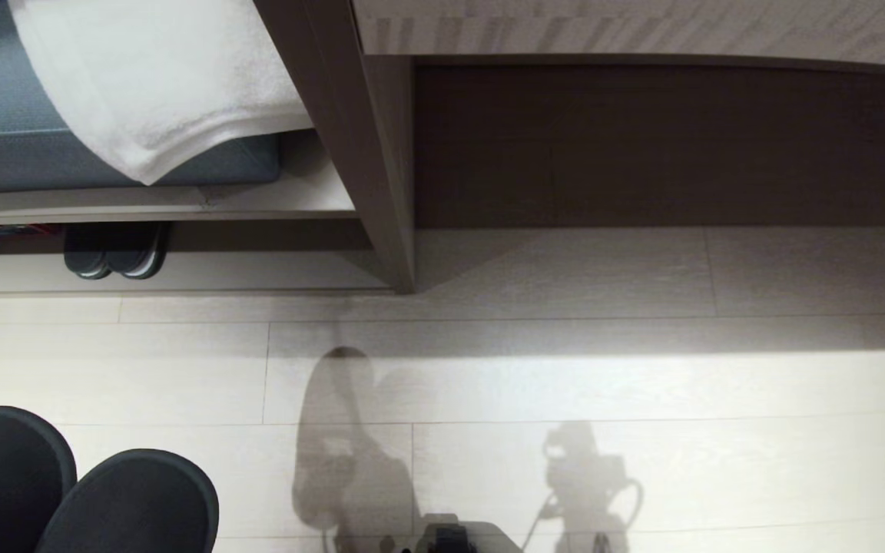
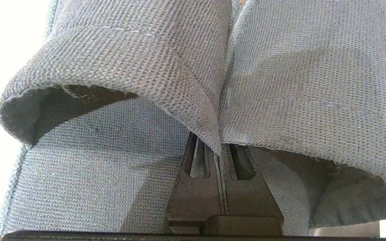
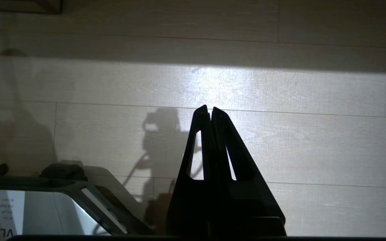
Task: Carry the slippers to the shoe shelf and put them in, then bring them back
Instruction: Place the slippers on the floor
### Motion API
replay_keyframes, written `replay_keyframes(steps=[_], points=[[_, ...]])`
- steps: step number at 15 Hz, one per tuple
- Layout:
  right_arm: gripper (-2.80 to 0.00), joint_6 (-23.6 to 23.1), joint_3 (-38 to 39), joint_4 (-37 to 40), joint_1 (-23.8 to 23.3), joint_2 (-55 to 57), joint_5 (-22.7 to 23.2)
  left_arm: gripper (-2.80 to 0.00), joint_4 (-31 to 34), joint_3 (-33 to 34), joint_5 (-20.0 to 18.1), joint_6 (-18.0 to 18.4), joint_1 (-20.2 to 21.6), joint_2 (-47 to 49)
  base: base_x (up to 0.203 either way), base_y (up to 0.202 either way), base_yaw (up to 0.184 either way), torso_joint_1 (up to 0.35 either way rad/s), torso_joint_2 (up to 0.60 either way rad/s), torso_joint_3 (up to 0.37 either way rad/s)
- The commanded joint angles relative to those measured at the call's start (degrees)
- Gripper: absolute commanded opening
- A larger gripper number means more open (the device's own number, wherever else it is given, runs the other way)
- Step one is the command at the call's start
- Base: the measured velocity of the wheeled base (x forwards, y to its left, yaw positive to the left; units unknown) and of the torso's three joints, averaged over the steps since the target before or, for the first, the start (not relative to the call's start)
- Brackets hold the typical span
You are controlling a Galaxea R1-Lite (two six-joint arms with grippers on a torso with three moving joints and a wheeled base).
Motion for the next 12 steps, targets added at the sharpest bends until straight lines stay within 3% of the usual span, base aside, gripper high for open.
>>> replay_keyframes(steps=[1,12], points=[[-2.80,0.0,0.0,0.0,0.0,0.0,0.0,-2.80,0.0,0.0,0.0,0.0,0.0,0.1,0.000,0.000,0.000,0.005,0.00,0.132],[-2.80,0.0,0.0,0.0,0.0,0.0,0.0,-2.80,0.0,0.0,0.1,0.4,0.0,0.2,0.000,0.000,0.000,0.003,0.00,0.198]])
